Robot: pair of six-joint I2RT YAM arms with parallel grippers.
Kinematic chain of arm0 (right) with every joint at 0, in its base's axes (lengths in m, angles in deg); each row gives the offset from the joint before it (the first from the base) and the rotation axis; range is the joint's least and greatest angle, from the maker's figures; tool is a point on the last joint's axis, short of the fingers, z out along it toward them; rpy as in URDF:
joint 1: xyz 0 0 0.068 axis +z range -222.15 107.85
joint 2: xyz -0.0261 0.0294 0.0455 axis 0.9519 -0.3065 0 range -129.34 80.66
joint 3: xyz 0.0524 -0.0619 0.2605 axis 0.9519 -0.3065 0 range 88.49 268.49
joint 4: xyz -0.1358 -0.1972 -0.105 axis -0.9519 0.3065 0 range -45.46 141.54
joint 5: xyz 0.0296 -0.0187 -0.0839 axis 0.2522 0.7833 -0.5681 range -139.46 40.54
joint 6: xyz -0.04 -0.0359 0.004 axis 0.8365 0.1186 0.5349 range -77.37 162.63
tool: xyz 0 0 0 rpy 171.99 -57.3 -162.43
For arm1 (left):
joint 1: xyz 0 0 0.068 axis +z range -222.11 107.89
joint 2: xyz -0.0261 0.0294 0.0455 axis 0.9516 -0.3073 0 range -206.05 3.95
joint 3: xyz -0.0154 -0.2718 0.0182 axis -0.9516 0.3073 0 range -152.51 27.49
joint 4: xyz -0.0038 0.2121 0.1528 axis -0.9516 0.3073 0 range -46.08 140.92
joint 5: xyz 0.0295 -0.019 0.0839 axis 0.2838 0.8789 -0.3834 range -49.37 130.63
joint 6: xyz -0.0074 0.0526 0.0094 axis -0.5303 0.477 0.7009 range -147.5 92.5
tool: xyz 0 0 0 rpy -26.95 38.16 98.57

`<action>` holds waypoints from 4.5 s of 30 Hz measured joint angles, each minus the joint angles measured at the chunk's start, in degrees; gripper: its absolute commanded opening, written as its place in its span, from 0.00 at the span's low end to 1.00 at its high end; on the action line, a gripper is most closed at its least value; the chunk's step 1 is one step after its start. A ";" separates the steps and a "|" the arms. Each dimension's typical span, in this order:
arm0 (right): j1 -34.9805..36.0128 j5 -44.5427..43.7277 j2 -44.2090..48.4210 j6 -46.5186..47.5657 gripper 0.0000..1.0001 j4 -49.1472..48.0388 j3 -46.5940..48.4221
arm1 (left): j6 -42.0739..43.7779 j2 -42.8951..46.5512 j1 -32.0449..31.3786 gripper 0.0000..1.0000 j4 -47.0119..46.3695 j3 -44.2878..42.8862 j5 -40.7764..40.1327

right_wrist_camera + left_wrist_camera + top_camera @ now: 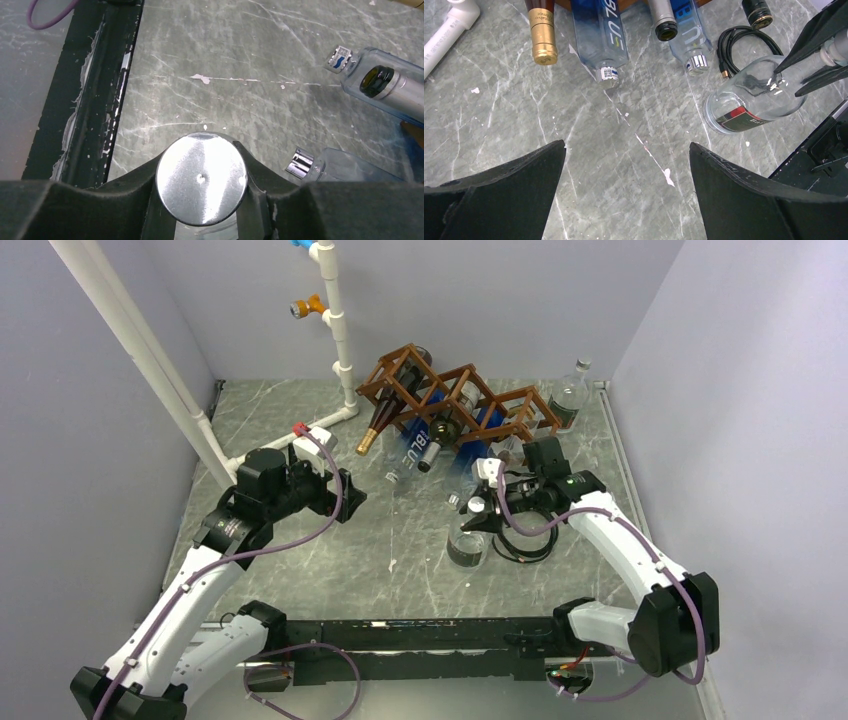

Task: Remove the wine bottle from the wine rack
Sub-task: Pick up the wine bottle from the center of the board, then place the wine bottle at the center of the board.

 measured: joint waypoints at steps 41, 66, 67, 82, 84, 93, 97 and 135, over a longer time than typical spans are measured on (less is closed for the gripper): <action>-28.13 -1.64 8.37 21.51 0.00 36.20 10.86 | 0.37 3.96 0.48 0.99 -0.02 0.15 -2.38; -42.51 -4.11 7.02 -2.05 0.00 18.95 11.74 | 0.31 5.92 1.62 1.00 -0.42 0.83 -2.05; -42.88 -4.42 6.95 -3.19 0.00 17.81 11.74 | 0.31 5.92 1.66 1.00 -0.44 0.87 -1.97; -45.09 -12.41 4.87 -18.16 0.00 -0.20 9.94 | 0.11 6.97 3.04 0.99 -0.50 1.18 -0.17; -45.09 -13.97 3.78 -19.58 0.00 -2.23 9.79 | 0.02 7.19 3.45 1.00 -0.68 1.31 0.37; -45.24 -20.15 -2.62 -24.90 0.00 -11.30 9.79 | -0.92 7.30 5.62 0.99 -1.01 1.90 3.43; -45.24 -22.43 -7.02 -26.36 0.00 -14.47 10.19 | -1.33 7.28 6.38 0.99 -1.68 1.92 4.46; -40.65 -36.02 -31.87 -38.05 0.00 -30.75 27.19 | -2.89 5.73 10.51 1.00 -3.48 2.67 9.20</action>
